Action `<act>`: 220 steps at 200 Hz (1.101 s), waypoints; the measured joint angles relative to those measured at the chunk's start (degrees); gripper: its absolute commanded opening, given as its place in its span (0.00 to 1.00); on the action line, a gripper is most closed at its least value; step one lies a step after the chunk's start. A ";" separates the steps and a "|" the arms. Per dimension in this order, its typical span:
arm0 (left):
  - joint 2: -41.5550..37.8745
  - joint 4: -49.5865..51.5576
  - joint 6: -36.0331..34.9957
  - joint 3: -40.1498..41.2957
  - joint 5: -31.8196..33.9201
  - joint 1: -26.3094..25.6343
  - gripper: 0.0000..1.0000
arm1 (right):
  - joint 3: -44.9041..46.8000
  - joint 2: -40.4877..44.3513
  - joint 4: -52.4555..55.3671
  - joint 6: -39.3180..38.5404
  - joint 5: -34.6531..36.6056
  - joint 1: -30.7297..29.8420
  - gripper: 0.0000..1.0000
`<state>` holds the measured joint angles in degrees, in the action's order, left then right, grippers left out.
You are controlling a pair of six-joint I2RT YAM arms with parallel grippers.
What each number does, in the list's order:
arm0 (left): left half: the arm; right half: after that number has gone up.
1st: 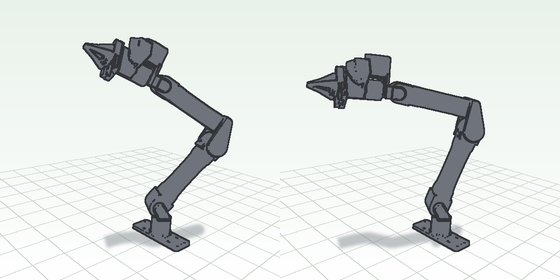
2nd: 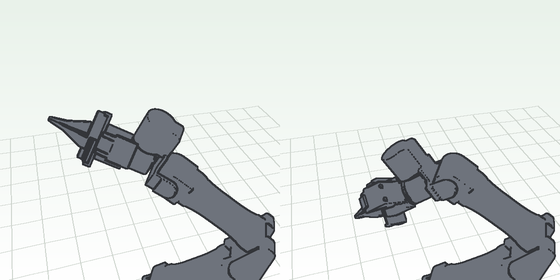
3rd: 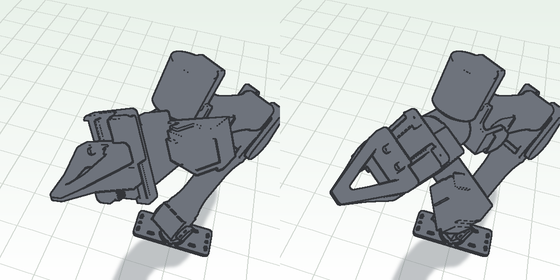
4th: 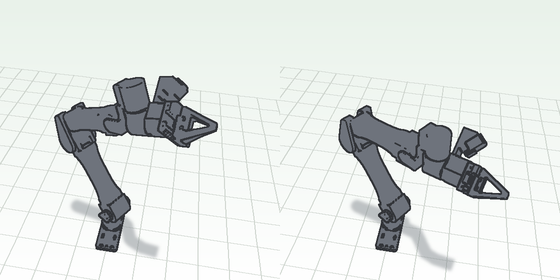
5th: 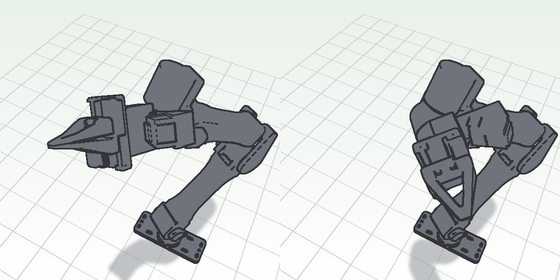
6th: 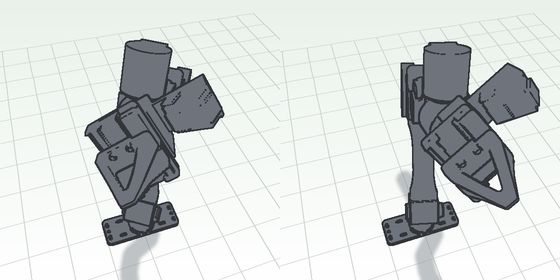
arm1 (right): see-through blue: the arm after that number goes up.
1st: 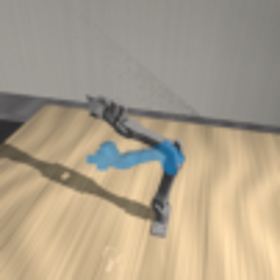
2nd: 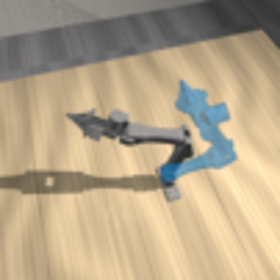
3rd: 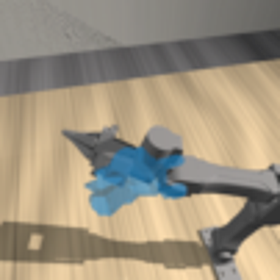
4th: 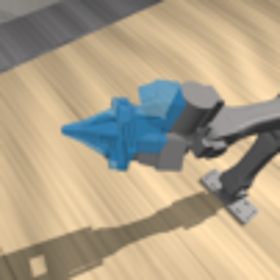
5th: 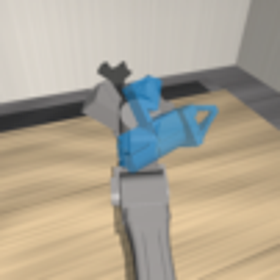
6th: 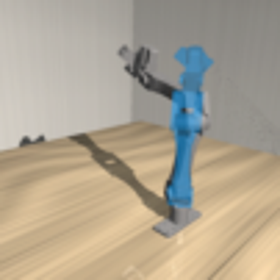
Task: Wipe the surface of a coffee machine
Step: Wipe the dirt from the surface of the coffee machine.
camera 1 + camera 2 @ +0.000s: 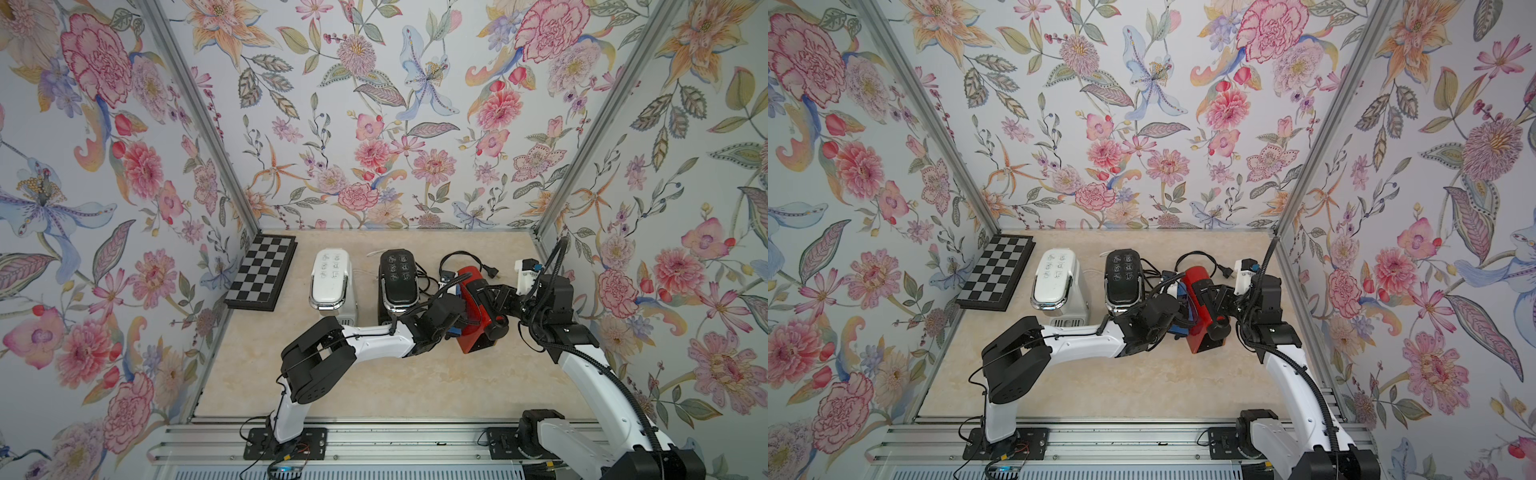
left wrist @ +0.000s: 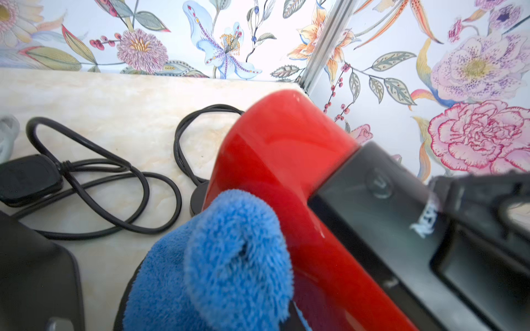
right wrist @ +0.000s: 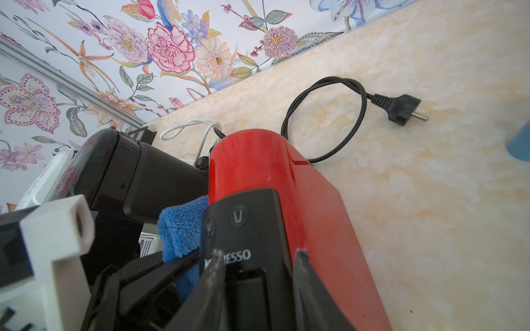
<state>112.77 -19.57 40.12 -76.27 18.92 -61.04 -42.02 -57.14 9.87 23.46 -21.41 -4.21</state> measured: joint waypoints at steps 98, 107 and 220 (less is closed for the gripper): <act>-2.19 -2.23 -0.24 5.84 -2.82 0.63 0.00 | 0.85 0.42 -1.16 0.37 0.79 -0.28 0.41; -2.16 -2.38 0.22 7.50 -3.26 0.55 0.00 | 0.85 0.37 -1.18 0.35 0.79 -0.28 0.41; -1.46 0.70 -1.92 2.45 -5.14 -1.25 0.00 | 0.90 0.70 -0.83 0.35 1.07 -0.33 0.42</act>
<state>111.31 -18.87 38.20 -73.82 13.78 -62.28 -41.12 -56.45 9.04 23.81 -20.34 -4.54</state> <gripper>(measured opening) 0.091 0.417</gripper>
